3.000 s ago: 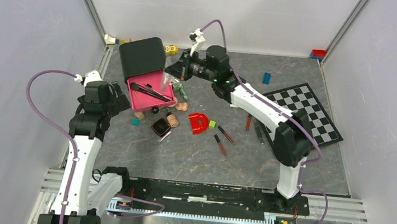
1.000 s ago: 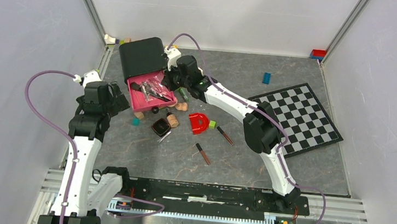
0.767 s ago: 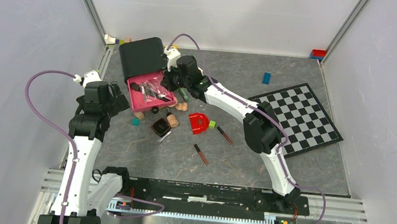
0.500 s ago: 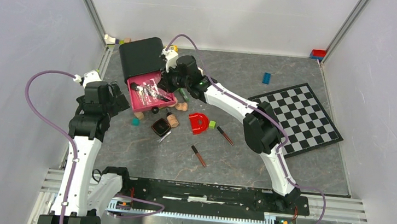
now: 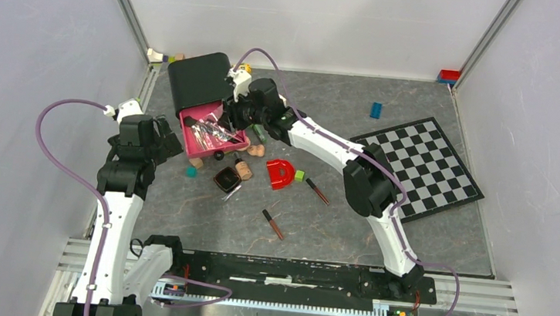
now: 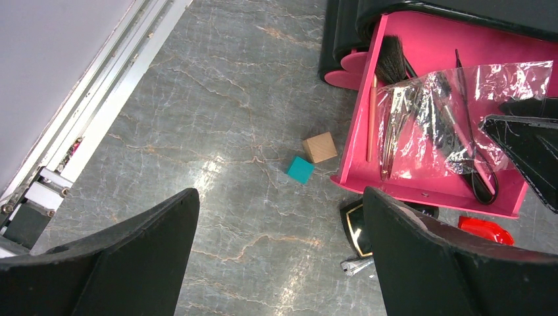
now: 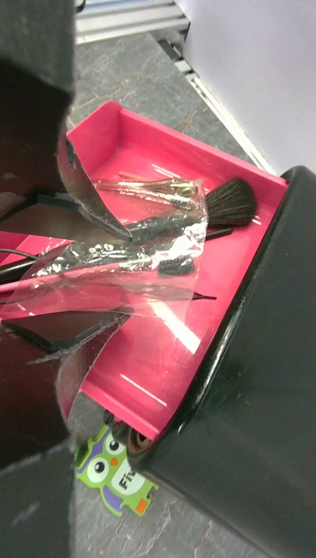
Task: Organize the makeup
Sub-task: Place the makeup tool in the drawer, then pick up the makeup tool from the center of the board.
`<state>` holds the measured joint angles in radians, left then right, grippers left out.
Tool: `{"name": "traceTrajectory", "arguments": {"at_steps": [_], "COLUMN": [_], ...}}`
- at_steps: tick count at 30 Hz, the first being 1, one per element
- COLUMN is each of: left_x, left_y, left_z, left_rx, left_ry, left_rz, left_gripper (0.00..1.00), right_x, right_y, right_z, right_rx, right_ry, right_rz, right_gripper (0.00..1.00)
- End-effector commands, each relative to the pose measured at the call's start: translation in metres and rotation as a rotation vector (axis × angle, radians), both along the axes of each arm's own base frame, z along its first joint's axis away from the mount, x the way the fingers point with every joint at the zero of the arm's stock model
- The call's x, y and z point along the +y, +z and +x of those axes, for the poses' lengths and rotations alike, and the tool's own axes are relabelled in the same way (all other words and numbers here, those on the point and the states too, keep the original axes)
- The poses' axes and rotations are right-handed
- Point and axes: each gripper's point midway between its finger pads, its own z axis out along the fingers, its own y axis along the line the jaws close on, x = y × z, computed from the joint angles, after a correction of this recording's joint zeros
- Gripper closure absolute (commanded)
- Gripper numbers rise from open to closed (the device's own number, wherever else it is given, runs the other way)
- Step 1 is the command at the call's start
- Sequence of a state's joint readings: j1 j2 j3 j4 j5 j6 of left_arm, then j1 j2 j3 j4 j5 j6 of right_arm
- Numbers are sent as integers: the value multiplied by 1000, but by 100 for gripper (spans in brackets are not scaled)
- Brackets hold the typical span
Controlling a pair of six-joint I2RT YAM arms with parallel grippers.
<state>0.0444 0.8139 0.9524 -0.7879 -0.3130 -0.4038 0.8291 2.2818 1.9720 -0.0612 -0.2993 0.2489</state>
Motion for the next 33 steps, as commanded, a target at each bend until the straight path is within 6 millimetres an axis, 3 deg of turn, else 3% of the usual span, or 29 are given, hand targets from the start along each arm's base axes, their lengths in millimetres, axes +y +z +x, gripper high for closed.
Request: {"name": "traceTrajectory", "arguments": {"at_steps": [1, 10, 15, 25, 33], "left_x": [2, 1, 1, -1, 0], "left_y": [1, -1, -1, -2, -3], "left_z": [1, 2, 2, 4, 5], "left_rx": [-6, -2, -1, 2, 6], "left_ry": [13, 7, 7, -6, -1], "left_rz": [2, -3, -3, -11, -8], "left_gripper": [0, 0, 0, 0, 0], "right_x": [-12, -67, -101, -161, -184], "right_y": [63, 102, 102, 47, 2], "right_z": [4, 5, 2, -46, -104], "right_rx": [-136, -283, -313, -224, -97], "right_ry": [-45, -194, -278, -321, -232], "right_rz": [47, -36, -113, -181, -169], "right_gripper": [52, 44, 43, 43, 43]}}
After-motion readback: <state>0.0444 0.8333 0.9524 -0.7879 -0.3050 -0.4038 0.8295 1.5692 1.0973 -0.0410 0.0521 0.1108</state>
